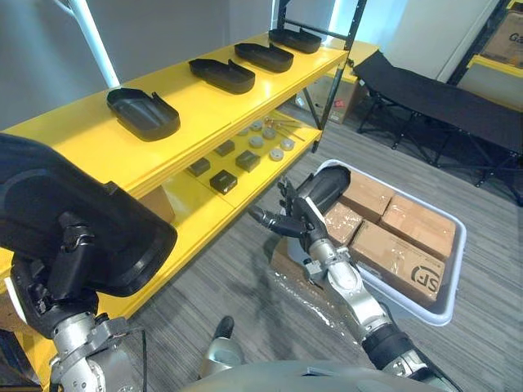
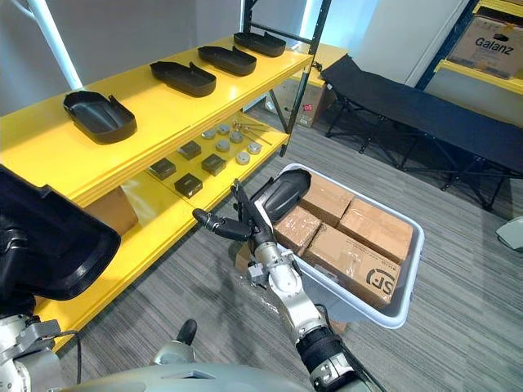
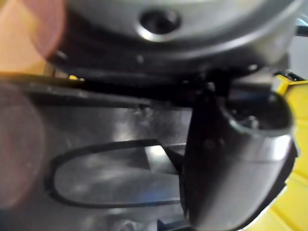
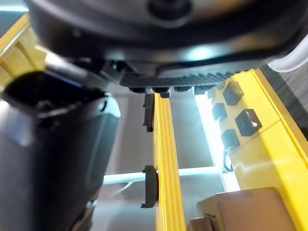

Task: Walk over and take three plastic housings, then place them on the shelf

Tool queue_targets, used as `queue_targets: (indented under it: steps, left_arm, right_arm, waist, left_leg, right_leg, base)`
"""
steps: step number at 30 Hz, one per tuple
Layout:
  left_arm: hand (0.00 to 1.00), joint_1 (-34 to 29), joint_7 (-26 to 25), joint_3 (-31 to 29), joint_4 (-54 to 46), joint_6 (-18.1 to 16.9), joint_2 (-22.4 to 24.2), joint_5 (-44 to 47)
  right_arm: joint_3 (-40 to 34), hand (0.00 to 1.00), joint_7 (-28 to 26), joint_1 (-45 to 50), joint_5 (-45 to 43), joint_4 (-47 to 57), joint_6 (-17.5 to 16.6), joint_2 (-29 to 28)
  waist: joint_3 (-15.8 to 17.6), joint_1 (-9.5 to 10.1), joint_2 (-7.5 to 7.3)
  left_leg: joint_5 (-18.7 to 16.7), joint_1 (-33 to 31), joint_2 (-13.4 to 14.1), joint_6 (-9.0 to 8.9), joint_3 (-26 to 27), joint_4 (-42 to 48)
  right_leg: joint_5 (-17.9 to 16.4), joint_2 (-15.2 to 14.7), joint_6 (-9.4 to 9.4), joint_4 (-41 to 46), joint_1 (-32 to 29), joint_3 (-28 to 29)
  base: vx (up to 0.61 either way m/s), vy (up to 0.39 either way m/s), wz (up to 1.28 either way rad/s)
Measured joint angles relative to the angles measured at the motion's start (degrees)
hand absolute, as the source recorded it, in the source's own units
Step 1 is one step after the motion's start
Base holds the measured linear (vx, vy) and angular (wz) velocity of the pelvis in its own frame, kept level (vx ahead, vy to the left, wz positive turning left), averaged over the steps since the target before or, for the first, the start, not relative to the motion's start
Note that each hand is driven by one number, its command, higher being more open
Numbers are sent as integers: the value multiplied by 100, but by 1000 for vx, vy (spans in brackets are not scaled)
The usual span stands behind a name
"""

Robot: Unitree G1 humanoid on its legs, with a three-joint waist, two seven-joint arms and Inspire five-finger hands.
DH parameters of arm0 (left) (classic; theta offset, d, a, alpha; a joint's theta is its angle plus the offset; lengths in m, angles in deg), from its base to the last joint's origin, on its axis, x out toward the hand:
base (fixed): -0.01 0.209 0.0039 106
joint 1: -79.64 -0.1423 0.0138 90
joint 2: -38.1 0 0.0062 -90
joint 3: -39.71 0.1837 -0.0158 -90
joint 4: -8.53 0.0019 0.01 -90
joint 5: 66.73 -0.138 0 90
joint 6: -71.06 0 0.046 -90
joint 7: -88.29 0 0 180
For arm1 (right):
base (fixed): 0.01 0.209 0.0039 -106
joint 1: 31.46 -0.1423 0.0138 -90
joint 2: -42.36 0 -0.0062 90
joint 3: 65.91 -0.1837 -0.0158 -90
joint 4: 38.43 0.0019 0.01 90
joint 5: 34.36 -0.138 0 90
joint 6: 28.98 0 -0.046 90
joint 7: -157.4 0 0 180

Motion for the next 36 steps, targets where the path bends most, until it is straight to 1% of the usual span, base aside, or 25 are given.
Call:
queue_targets:
  steps: [2, 4, 6, 7, 11, 12, 13, 15, 16, 17, 18, 19, 20, 21, 22, 23, 24, 25, 26, 27, 28, 31, 32, 35, 36]
  left_arm:
    - [0, 74, 2, 146, 0, 5, -32, -12]
    - [0, 260, 86, 289, 0, 5, -30, -15]
    - [0, 295, 207, 336, 0, 5, -17, -26]
    - [0, 269, 206, 333, -1, 5, -12, -35]
    - [0, 290, 251, 294, -3, 15, -33, -488]
    - [0, 316, 466, 373, -2, 70, -183, -508]
    - [0, 331, 553, 423, -2, 112, -266, -511]
    - [0, 455, 948, 621, 1, 253, -541, -632]
    - [0, 467, 1065, 676, 1, 257, -600, -667]
    - [0, 493, 1293, 766, 1, 260, -719, -680]
    - [0, 478, 1430, 810, 2, 263, -766, -666]
    - [0, 483, 1473, 838, 8, 265, -758, -665]
    - [0, 469, 1517, 913, 9, 267, -745, -660]
    - [0, 447, 1528, 936, 9, 267, -748, -660]
    - [0, 416, 1536, 958, 9, 267, -751, -661]
    - [0, 435, 1519, 971, 9, 265, -762, -659]
    - [0, 466, 1508, 978, 9, 264, -778, -657]
    - [0, 476, 1477, 976, 9, 259, -817, -617]
    - [0, 429, 1436, 929, 10, 258, -820, -611]
    - [0, 424, 1405, 929, 14, 258, -796, -609]
    - [0, 427, 1378, 932, 13, 257, -753, -586]
    - [0, 401, 1382, 924, 14, 262, -726, -595]
    - [0, 397, 1400, 895, 13, 259, -664, -591]
    - [0, 441, 1534, 752, 13, 259, -609, -587]
    - [0, 512, 1627, 640, -3, 245, -612, -590]
  right_arm:
    - [-24, 100, 37, 58, 5, 0, 3, 28]
    - [-176, 100, 82, 154, 25, 0, 4, 183]
    - [-438, 100, 97, 273, 159, -2, 7, 217]
    - [-479, 100, 92, 283, 219, -1, 7, 206]
    - [-587, 100, -52, 359, 224, 99, 6, 200]
    - [-647, 100, -36, 475, 227, 234, -3, 190]
    - [-680, 100, -26, 519, 227, 240, -27, 186]
    - [-826, 100, 88, 754, 227, 321, -94, 191]
    - [-869, 100, 117, 827, 227, 374, -102, 190]
    - [-944, 100, 128, 947, 227, 487, -129, 191]
    - [-985, 100, 115, 955, 227, 584, -132, 220]
    - [-1023, 100, 107, 951, 229, 641, -146, 247]
    - [-1100, 100, 70, 910, 236, 676, -193, 322]
    - [-1120, 100, 49, 893, 237, 672, -193, 371]
    - [-1128, 100, 1, 885, 237, 668, -194, 487]
    - [-1126, 100, -40, 883, 235, 656, -194, 544]
    - [-1129, 100, -57, 870, 233, 648, -203, 513]
    - [-1138, 100, -92, 811, 236, 638, -204, 502]
    - [-1127, 100, -117, 789, 239, 655, -242, 460]
    - [-1129, 100, -112, 777, 236, 654, -272, 412]
    - [-1124, 100, -119, 706, 232, 656, -280, 357]
    - [-1137, 100, -144, 619, 227, 657, -300, 254]
    - [-1140, 100, -140, 641, 226, 658, -341, 207]
    - [-1138, 100, -117, 639, 227, 708, -408, 117]
    - [-1140, 100, -80, 641, 229, 759, -425, 41]
  waist:
    - [105, -54, -8]
    - [250, -76, 28]
    - [387, -104, 193]
    - [402, -95, 222]
    - [428, -119, 210]
    - [472, -254, 148]
    - [486, -314, 123]
    - [535, -474, 72]
    - [555, -496, 69]
    - [605, -511, 99]
    - [610, -506, 55]
    - [638, -507, 101]
    - [759, -508, 314]
    - [798, -504, 401]
    - [846, -508, 549]
    - [892, -535, 545]
    - [973, -554, 412]
    - [1031, -470, 357]
    - [1054, -463, 343]
    - [1078, -470, 301]
    - [1128, -464, 212]
    - [1196, -443, 106]
    - [1200, -455, 106]
    - [1208, -448, 67]
    - [1268, -444, -162]
  left_leg:
    - [-92, -425, -87, 284, 72, 407]
    - [27, -538, -91, 518, 356, 414]
    - [277, -442, -167, 491, 435, 102]
    - [316, -410, -196, 476, 436, 35]
    - [369, -327, -374, 477, 362, -82]
    - [384, -333, -510, 486, 111, -51]
    - [390, -341, -565, 491, -8, -34]
    - [446, -355, -729, 510, -443, -47]
    - [464, -362, -771, 526, -553, -57]
    - [534, -379, -831, 549, -653, -136]
    - [623, -458, -864, 564, -654, -169]
    - [676, -530, -861, 578, -661, -151]
    - [754, -616, -763, 664, -672, -121]
    - [769, -677, -717, 715, -673, -92]
    - [665, -829, -651, 814, -671, -2]
    - [205, -971, -633, 785, -553, 27]
    - [80, -1110, -650, 774, -405, 237]
    - [73, -1374, -785, 735, -256, 1240]
    - [-43, -1346, -780, 440, -131, 1342]
    - [5, -1337, -794, 398, -146, 1280]
    - [28, -1313, -796, 397, -143, 1214]
    - [-131, -1137, -873, 398, -121, 1288]
    - [-309, -1065, -929, 396, -121, 1437]
    - [-489, -999, -1017, 389, -99, 1548]
    - [-768, -1148, -1169, 513, -24, 2049]
  right_leg:
    - [-11, -16, 10, 36, -30, -211]
    - [-34, -69, 42, 112, 77, -510]
    - [-90, -157, 99, 200, 164, -799]
    - [-91, -184, 102, 204, 176, -819]
    - [-317, -427, 69, 588, 168, -838]
    - [-599, -480, -156, 893, 174, -506]
    - [-699, -479, -257, 994, 178, -286]
    - [-968, -469, -332, 1437, 157, 492]
    - [-1066, -461, -373, 1550, 153, 643]
    - [-1363, -437, -463, 1611, 146, 857]
    - [-1631, -420, -346, 1577, 145, 906]
    - [-1698, -383, -199, 1571, 123, 916]
    - [-1681, -262, -93, 1653, 60, 884]
    - [-1678, -206, -86, 1673, 18, 865]
    - [-1668, -94, -68, 1674, -32, 762]
    - [-1635, -67, -32, 1597, -51, 598]
    - [-1602, -152, -50, 1561, -81, 520]
    - [-1599, -242, -73, 1572, -194, 555]
    - [-1581, -138, -32, 1568, -195, 624]
    - [-1579, -148, -33, 1572, -206, 630]
    - [-1550, -157, -26, 1559, -228, 660]
    - [-1505, -262, -33, 1738, -84, 728]
    - [-1502, -333, -38, 1951, -13, 780]
    - [-1497, -471, -67, 2265, 38, 768]
    - [-1575, -694, -217, 2250, 31, 762]
  base:
    - [-49, 42, 40]
    - [-28, 59, 91]
    - [-49, 100, 83]
    - [-3, 81, 28]
    - [11, 38, 27]
    - [6, -6, 73]
    - [6, -18, 101]
    - [-10, -41, 103]
    - [-32, -72, 99]
    - [-51, -108, 71]
    - [-66, -128, 60]
    - [-100, -134, 48]
    - [-105, -90, 34]
    - [-149, -76, 40]
    - [-140, -47, 47]
    - [-127, -19, 58]
    - [-69, 20, 37]
    - [-1, 1, 11]
    - [0, 0, 0]
    - [28, -47, 2]
    - [0, 0, 0]
    - [7, 10, 2]
    - [15, 32, 7]
    - [1, 29, 22]
    - [109, 59, 3]
